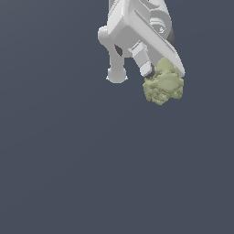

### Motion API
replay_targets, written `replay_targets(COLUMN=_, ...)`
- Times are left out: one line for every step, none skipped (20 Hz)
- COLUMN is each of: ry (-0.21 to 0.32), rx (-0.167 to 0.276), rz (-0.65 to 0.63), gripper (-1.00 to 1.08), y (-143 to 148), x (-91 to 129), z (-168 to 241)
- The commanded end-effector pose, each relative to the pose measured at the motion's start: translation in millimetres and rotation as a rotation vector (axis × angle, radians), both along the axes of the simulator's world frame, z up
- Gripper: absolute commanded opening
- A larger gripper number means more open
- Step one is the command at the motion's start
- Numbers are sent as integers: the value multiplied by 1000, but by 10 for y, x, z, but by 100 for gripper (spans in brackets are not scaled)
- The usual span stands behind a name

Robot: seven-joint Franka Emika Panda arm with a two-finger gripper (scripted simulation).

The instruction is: Pick up the object and move it to a goal position.

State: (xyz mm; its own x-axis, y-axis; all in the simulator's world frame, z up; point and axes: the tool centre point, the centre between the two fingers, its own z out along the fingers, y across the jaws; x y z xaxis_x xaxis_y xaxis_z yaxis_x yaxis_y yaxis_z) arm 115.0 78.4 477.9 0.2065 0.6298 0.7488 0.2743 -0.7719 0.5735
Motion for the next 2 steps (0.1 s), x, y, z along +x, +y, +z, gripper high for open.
replay_targets(ry=1, rx=0, rz=0, gripper=-100, y=-1, x=1, z=-6)
replay_targets(ry=2, rx=0, rz=0, gripper=-100, y=-1, x=2, z=-8)
